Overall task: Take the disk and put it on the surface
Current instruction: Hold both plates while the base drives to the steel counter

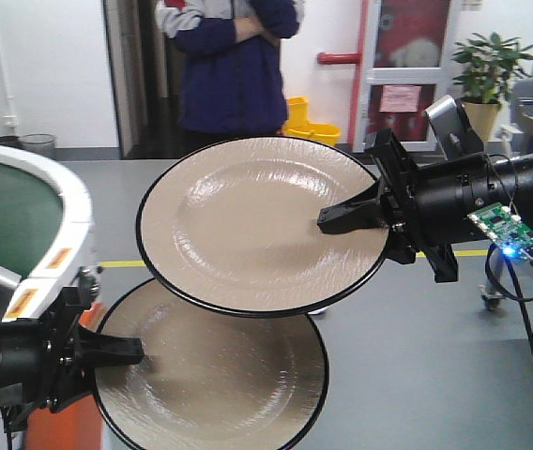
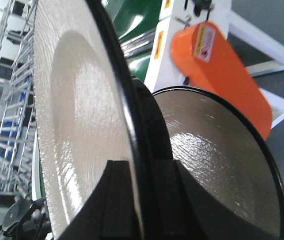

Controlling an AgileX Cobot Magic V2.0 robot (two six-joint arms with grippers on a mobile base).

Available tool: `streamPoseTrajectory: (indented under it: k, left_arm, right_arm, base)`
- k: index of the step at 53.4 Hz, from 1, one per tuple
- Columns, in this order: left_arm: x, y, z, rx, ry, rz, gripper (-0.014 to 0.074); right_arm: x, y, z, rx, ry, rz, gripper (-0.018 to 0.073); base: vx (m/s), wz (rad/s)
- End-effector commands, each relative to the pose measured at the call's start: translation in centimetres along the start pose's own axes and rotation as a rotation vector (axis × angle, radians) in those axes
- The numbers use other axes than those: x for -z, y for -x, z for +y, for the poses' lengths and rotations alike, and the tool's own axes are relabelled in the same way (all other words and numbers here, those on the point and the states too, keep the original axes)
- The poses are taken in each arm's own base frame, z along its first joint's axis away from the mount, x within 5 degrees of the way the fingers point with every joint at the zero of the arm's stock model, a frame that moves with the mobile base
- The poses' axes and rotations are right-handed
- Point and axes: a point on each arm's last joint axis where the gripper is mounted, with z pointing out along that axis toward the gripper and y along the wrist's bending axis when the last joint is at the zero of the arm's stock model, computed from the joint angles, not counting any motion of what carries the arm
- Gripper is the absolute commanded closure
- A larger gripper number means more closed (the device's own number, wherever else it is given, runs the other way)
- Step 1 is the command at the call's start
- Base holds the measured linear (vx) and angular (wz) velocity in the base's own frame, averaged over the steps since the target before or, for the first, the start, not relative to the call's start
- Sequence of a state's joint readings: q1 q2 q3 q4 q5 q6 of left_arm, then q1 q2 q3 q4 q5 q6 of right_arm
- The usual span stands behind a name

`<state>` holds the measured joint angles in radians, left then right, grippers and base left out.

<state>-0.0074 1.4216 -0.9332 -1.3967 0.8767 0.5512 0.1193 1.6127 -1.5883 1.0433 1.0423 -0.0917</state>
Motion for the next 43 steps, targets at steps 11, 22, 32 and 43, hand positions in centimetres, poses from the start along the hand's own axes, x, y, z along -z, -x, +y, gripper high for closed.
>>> streamPoseTrajectory:
  k: [11, 22, 32, 43]
  left_arm:
    - [1.06, 0.34, -2.88, 0.031, -0.138, -0.044, 0.0595]
    - [1.06, 0.34, -2.88, 0.031, -0.138, -0.044, 0.0595]
    - [1.06, 0.34, -2.88, 0.031, -0.138, -0.044, 0.0595]
    - [1.06, 0.34, -2.88, 0.031, -0.138, -0.044, 0.0595]
  right_arm:
    - [2.07, 0.42, 3.35, 0.012, 0.128, -0.108, 0.0567]
    - [2.07, 0.42, 3.35, 0.012, 0.128, -0.108, 0.0567]
    - [2.07, 0.42, 3.35, 0.012, 0.128, -0.108, 0.0567]
    - [2.07, 0.42, 3.35, 0.012, 0.128, -0.108, 0.0567]
  base:
    - [0.2, -0.33]
    - [0.24, -0.27]
    - [0.27, -0.23]
    - [0.31, -0.18]
